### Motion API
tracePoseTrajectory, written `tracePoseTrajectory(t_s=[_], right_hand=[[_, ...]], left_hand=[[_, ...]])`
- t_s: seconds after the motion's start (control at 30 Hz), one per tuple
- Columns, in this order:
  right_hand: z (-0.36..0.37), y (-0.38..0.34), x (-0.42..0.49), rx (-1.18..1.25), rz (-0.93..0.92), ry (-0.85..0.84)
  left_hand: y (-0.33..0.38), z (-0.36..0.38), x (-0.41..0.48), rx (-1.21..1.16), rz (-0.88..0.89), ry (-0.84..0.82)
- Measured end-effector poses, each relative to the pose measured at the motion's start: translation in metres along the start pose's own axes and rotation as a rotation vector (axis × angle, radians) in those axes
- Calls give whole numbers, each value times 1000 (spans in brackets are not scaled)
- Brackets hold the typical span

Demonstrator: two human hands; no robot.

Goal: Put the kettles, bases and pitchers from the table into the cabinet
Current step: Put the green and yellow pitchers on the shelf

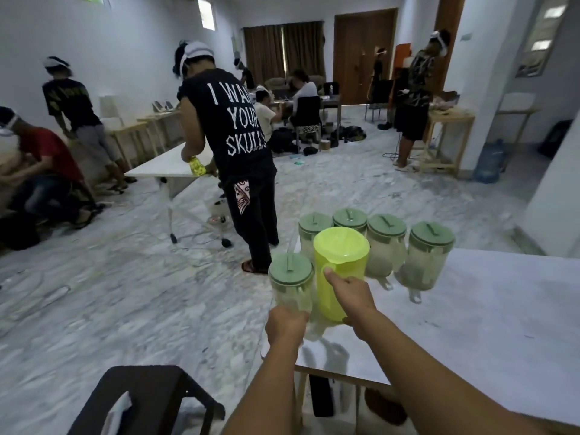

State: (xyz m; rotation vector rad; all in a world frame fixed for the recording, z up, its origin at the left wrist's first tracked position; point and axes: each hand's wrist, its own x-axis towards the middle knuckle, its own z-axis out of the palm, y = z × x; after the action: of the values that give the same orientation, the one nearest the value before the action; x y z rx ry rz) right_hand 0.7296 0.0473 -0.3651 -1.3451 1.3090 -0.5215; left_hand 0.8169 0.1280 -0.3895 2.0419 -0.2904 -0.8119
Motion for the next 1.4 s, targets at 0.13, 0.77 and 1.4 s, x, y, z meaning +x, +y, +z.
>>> tracePoseTrajectory(t_s=[0.13,0.77,1.4], right_hand=[[25,-7,32,179,180,37],[-64,-2,-55,640,5,545],[-313,42,-413,686,-217,1698]], left_hand=[[-11,26,58,-101,-55,-218],[58,-8,-23,-117,489,-228],[121,136,-402,-53,846,-1241]])
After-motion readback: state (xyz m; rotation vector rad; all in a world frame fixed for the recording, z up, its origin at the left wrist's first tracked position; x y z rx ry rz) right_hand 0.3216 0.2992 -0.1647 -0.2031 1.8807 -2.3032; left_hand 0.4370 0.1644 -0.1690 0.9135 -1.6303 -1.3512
